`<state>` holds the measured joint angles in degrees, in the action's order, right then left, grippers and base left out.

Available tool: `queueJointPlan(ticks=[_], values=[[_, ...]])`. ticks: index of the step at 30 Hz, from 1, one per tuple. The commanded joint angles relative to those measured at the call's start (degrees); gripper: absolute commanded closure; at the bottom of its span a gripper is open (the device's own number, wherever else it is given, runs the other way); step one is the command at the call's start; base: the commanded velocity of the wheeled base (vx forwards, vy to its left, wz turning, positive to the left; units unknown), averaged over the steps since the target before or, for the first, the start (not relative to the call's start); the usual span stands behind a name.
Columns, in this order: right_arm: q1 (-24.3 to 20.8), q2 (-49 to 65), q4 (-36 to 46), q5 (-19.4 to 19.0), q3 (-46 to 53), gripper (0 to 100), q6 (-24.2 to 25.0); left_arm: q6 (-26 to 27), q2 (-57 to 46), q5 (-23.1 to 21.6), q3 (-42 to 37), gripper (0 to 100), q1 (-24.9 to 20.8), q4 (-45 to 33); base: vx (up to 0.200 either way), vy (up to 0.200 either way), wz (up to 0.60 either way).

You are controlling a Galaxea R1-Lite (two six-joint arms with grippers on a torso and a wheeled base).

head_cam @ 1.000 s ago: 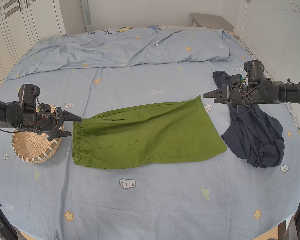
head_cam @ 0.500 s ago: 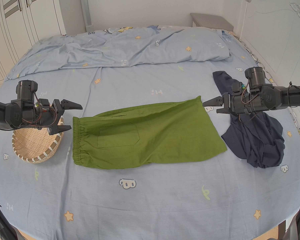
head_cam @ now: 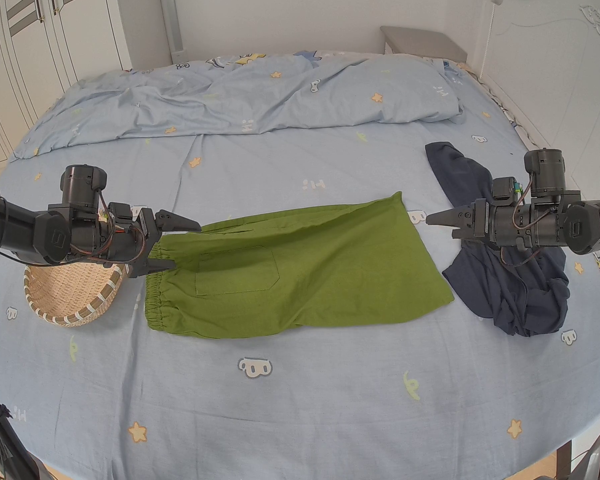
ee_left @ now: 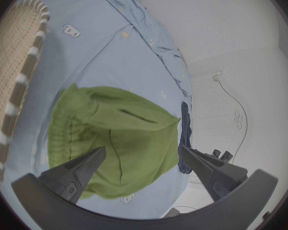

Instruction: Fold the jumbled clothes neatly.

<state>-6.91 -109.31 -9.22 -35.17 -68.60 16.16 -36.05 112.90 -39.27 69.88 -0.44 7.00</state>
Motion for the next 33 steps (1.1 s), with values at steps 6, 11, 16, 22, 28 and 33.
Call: queueJointPlan(ticks=[6,11,16,22,28,33], values=[[0.1,2.9,-0.7,0.0,2.1,0,0.2,-1.0,10.8,6.1,12.5,0,-0.8,1.2,0.000,0.000,0.00],[0.1,2.6,-0.8,0.0,1.9,0,0.1,-2.4,12.0,8.9,14.5,0,-0.7,4.4,0.000,0.000,0.00],[0.1,2.6,-1.7,0.0,2.2,0,0.2,-5.6,12.9,12.8,13.3,0,-1.3,10.8,0.000,0.000,0.00],[-0.1,2.6,-1.8,0.0,2.3,0,0.1,-5.9,0.8,12.5,0.9,0,-2.5,11.7,0.000,0.000,0.00],[-0.6,5.7,-1.7,-0.3,3.9,0,0.2,-5.7,-8.3,12.1,-13.4,0,0.3,17.9,0.000,0.000,0.00],[-1.9,7.0,-1.8,-0.5,5.6,0,0.2,-5.4,-11.4,3.8,-22.3,0,6.3,23.4,0.000,0.000,0.00]])
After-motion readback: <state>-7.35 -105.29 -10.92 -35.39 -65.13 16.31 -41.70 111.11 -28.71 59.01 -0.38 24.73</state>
